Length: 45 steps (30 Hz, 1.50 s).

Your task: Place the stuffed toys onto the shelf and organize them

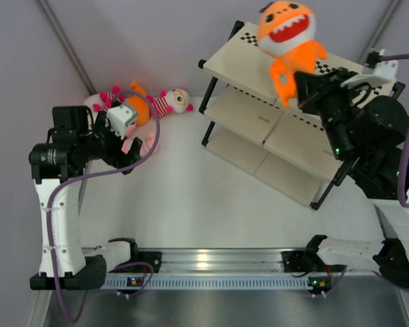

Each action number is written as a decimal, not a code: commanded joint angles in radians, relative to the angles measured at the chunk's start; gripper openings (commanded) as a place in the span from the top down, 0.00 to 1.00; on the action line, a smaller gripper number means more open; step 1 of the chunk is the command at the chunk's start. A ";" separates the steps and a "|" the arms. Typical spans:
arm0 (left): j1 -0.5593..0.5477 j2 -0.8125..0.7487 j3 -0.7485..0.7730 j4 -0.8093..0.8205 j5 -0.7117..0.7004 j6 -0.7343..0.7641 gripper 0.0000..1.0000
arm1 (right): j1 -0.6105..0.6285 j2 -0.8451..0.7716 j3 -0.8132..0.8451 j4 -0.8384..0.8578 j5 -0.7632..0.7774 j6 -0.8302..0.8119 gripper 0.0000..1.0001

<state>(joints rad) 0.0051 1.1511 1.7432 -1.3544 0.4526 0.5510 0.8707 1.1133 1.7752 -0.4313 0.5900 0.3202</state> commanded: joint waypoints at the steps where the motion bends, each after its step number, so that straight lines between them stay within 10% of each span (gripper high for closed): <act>1: 0.001 -0.002 0.006 0.015 -0.006 -0.023 0.01 | -0.103 -0.033 -0.018 -0.012 0.337 0.091 1.00; 13: 0.003 -0.007 -0.031 0.014 0.000 -0.006 0.01 | -0.199 -0.187 -0.241 -0.072 0.496 0.338 0.97; 34: 0.003 0.036 -0.126 0.203 -0.101 -0.011 0.01 | -0.200 -0.207 -0.228 -0.021 0.452 0.238 0.25; 45: 0.001 0.589 0.027 0.648 -0.535 -0.221 0.07 | -0.200 -0.208 -0.204 0.029 0.373 -0.026 0.10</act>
<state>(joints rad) 0.0048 1.6058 1.7092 -0.9081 0.0982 0.4221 0.6838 0.9276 1.5860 -0.4564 0.9878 0.3920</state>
